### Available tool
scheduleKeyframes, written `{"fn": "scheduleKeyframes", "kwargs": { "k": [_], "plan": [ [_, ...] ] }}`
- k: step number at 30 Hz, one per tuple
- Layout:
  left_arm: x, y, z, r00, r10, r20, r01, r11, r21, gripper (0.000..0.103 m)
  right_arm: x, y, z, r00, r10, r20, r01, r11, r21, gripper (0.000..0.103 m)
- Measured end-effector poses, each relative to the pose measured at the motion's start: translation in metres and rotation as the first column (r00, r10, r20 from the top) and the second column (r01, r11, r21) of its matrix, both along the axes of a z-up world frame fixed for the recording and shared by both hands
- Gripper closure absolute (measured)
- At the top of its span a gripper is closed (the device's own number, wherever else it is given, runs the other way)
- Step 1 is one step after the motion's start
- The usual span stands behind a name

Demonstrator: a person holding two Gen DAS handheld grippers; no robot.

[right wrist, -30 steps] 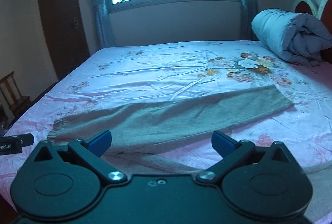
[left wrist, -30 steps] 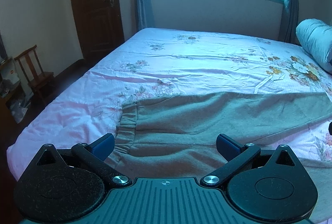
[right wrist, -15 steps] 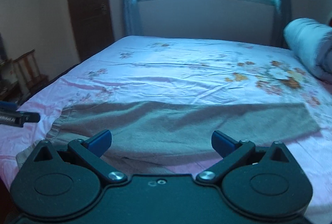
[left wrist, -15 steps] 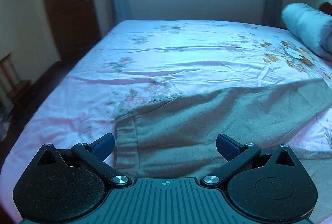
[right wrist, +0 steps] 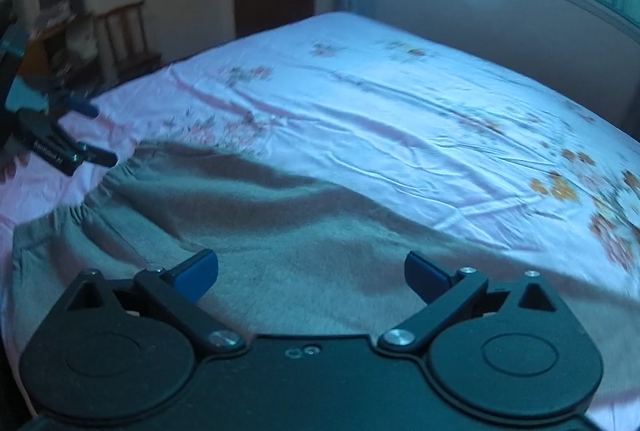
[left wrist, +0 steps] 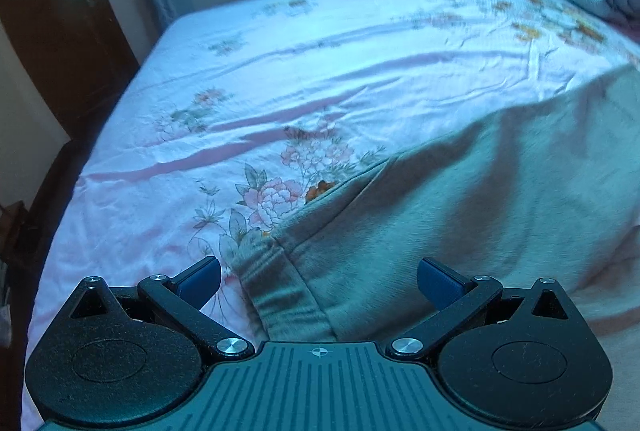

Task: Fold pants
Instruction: 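Lower both grippers to the sweatpants' waistband and close on its two ends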

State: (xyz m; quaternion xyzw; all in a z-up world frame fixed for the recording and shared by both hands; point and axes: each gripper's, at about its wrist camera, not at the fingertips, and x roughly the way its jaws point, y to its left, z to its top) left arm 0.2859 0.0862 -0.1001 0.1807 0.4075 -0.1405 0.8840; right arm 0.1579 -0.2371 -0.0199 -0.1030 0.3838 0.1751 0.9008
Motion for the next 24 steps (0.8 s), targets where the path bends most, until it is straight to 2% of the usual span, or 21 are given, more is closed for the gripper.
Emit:
{"fn": "scheduleKeyframes", "kwargs": {
  "k": [9, 14, 19, 22, 24],
  "plan": [
    [0.063, 0.007, -0.053, 0.992, -0.03, -0.119, 0.024, 0.998, -0.051, 0.0, 0.081, 0.013, -0.035, 0.99, 0.121, -0.072, -0.129, 0.986, -0.107, 0.014],
    [0.079, 0.012, -0.074, 0.986, -0.067, -0.155, 0.058, 0.997, -0.06, 0.0, 0.126, 0.018, -0.056, 0.974, 0.179, -0.136, -0.2, 0.966, -0.163, 0.028],
    [0.097, 0.01, -0.085, 0.959, -0.167, -0.229, 0.166, 0.986, -0.027, 0.0, 0.163, 0.02, -0.078, 0.939, 0.246, -0.241, -0.303, 0.924, -0.233, 0.036],
    [0.107, 0.012, -0.091, 0.944, -0.184, -0.274, 0.177, 0.983, -0.048, 0.0, 0.176, 0.018, -0.089, 0.912, 0.266, -0.312, -0.349, 0.903, -0.25, 0.038],
    [0.108, 0.013, -0.095, 0.943, -0.186, -0.276, 0.177, 0.982, -0.058, 0.0, 0.181, 0.016, -0.094, 0.907, 0.264, -0.33, -0.354, 0.901, -0.251, 0.038]
  ]
}}
